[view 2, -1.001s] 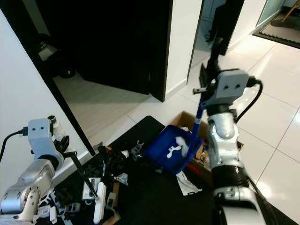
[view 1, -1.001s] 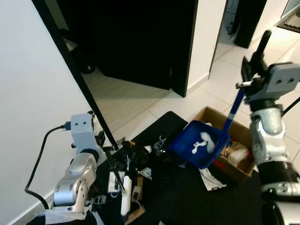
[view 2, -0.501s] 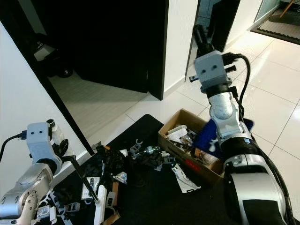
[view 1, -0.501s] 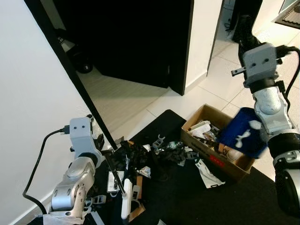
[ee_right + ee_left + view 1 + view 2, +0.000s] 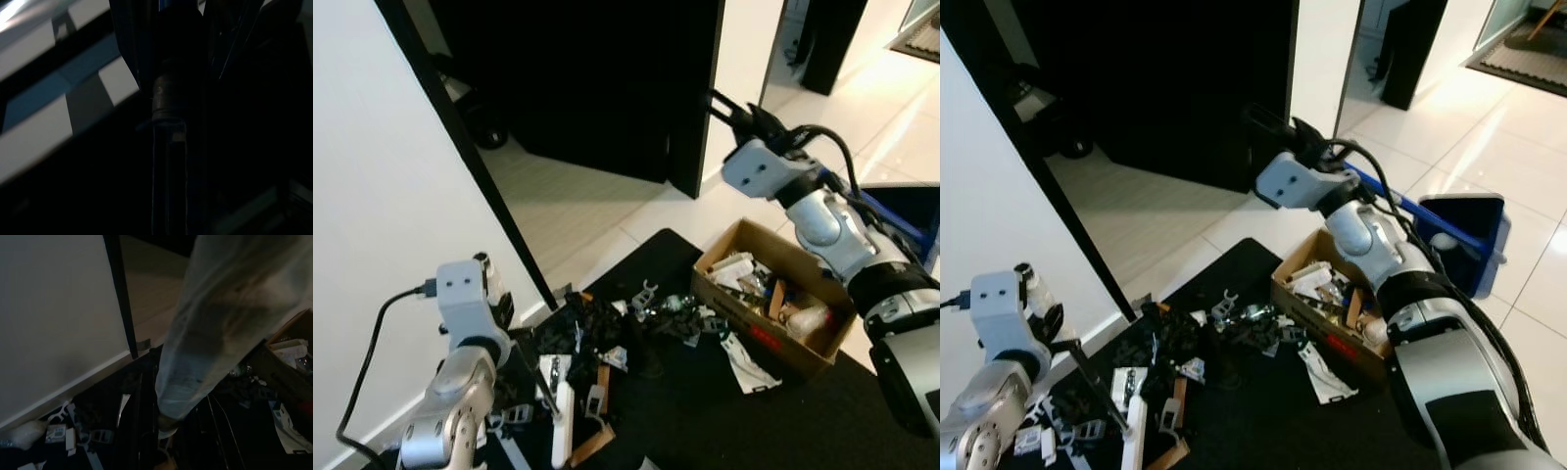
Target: Sweep floor
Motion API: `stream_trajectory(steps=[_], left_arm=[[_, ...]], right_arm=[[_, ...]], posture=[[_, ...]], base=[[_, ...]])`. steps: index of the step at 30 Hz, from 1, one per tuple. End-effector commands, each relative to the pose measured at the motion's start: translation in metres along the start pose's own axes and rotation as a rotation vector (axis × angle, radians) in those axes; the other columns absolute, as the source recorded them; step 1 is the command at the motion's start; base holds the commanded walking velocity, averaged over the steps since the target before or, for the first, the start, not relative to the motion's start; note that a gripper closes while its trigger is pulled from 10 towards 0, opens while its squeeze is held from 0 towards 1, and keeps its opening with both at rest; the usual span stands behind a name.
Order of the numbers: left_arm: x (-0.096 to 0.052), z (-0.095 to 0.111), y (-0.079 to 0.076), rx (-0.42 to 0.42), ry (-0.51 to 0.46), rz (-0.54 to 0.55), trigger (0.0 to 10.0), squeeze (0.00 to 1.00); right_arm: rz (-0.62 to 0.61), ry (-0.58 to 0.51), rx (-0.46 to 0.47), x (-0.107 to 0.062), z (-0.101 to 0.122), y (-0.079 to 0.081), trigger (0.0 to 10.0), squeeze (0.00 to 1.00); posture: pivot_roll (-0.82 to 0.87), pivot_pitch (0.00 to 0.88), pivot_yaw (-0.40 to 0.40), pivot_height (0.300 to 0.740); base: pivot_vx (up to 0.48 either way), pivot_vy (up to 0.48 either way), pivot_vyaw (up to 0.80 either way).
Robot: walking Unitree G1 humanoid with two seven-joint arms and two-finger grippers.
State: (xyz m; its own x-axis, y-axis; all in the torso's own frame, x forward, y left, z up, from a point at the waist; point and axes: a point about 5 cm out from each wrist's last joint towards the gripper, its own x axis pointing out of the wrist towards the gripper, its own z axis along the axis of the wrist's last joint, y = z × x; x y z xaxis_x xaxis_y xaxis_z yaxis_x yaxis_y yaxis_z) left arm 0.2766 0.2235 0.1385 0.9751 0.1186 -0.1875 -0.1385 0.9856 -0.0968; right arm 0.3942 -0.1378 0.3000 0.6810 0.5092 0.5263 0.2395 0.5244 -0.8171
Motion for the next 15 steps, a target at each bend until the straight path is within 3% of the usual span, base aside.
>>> stream_trajectory(steps=[1, 10, 13, 15], left_arm=[[-0.004, 0.004, 0.004, 0.005, -0.025, 0.024, 10.0, 0.00], [-0.004, 0.003, 0.002, -0.001, -0.027, 0.022, 10.0, 0.00], [-0.004, 0.002, 0.001, -0.004, -0.023, 0.022, 10.0, 0.00], [-0.004, 0.002, 0.001, -0.004, -0.023, 0.022, 10.0, 0.00]], right_arm=[[0.035, -0.079, -0.028, 0.007, 0.012, 0.003, 10.0, 0.00], [0.177, -0.169, -0.022, -0.005, 0.023, 0.041, 10.0, 0.00], [0.261, -0.187, 0.003, -0.018, 0.025, 0.061, 10.0, 0.00], [0.261, -0.187, 0.003, -0.018, 0.025, 0.061, 10.0, 0.00]], posture=[[0.20, 0.206, 0.052, 0.740], [0.19, 0.209, 0.049, 0.740], [0.18, 0.209, 0.048, 0.740], [0.18, 0.209, 0.048, 0.740]], base=[[0.000, 0.000, 0.00], [0.000, 0.000, 0.00], [0.000, 0.000, 0.00], [0.000, 0.000, 0.00]])
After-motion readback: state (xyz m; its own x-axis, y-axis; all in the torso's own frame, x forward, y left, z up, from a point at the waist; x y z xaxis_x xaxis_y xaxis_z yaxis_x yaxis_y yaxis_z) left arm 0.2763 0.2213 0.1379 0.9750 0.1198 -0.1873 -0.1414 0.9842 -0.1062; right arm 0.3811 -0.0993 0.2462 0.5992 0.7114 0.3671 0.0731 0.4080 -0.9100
